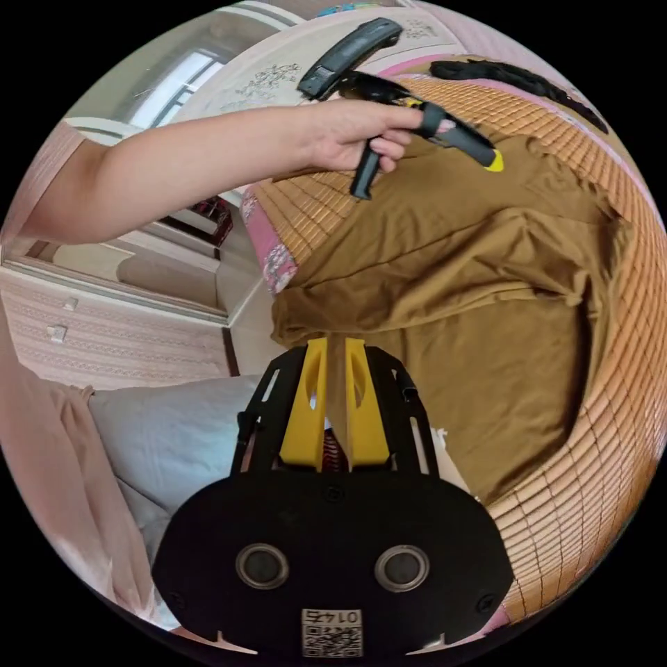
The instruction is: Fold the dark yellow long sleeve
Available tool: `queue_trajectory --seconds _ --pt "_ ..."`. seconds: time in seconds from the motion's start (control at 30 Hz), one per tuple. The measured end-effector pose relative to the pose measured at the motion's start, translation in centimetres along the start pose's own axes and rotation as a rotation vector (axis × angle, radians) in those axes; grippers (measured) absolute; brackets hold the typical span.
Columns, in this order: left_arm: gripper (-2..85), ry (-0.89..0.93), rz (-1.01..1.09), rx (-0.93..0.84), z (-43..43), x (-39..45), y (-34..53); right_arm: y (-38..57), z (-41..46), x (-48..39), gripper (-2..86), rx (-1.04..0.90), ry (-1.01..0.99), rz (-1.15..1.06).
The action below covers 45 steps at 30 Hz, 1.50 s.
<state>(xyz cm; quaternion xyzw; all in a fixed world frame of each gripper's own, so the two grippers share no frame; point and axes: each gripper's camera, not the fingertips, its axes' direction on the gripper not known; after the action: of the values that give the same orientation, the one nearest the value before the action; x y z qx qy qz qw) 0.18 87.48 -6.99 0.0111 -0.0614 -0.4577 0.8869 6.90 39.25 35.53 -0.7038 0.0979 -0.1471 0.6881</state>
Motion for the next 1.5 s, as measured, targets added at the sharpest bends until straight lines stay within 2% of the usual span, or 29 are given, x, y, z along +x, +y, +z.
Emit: queue_trajectory --seconds 0.13,0.2,0.27,0.37,0.43,0.5,0.67,0.77,0.87,0.97,1.17,1.33,1.5 --pt "4.3 0.081 0.079 0.029 2.1 1.2 -5.6 -0.4 -3.6 6.3 7.5 0.123 0.303 0.186" --pt "6.1 0.083 0.116 0.031 4.2 2.2 -9.1 -1.6 -3.8 9.1 10.5 0.104 0.408 0.247" --pt "8.0 0.106 0.126 0.007 5.9 2.7 -11.3 -2.6 -3.3 10.1 11.0 0.073 0.426 0.246" --pt "7.6 0.124 0.114 -0.084 9.3 2.9 -13.5 -3.5 -1.4 10.8 8.3 -0.01 0.532 0.225" --pt "4.0 0.12 0.135 -0.137 10.7 3.2 -14.0 -3.1 -2.0 10.8 2.6 0.037 0.495 0.214" --pt "-0.1 0.097 0.175 -0.172 11.0 3.7 -14.4 -1.5 -4.3 11.1 1.3 0.135 0.443 0.273" --pt "-0.8 0.183 0.187 -0.091 8.7 4.5 -16.2 3.3 -8.7 13.6 0.3 0.329 0.257 0.484" --pt "-0.6 0.2 0.181 -0.125 9.9 5.1 -17.2 6.4 -8.4 16.6 0.0 0.445 0.052 0.678" --pt "1.3 0.155 0.172 -0.182 12.0 5.8 -17.5 8.5 -6.8 18.3 -0.1 0.49 -0.048 0.834" --pt "4.1 0.139 0.149 -0.219 12.5 5.8 -17.8 9.2 -6.1 18.5 -0.1 0.514 -0.077 0.902" --pt "5.9 0.011 0.235 -0.116 8.3 6.6 -18.8 8.5 -6.2 18.0 -0.2 0.524 -0.089 0.924" --pt "6.1 0.048 0.209 -0.034 4.5 5.5 -17.8 7.5 -7.2 17.6 -0.2 0.528 -0.085 0.931" --pt "3.1 0.012 0.227 0.124 -3.5 4.1 -9.3 6.9 -10.0 16.3 -0.2 0.535 -0.008 0.935"
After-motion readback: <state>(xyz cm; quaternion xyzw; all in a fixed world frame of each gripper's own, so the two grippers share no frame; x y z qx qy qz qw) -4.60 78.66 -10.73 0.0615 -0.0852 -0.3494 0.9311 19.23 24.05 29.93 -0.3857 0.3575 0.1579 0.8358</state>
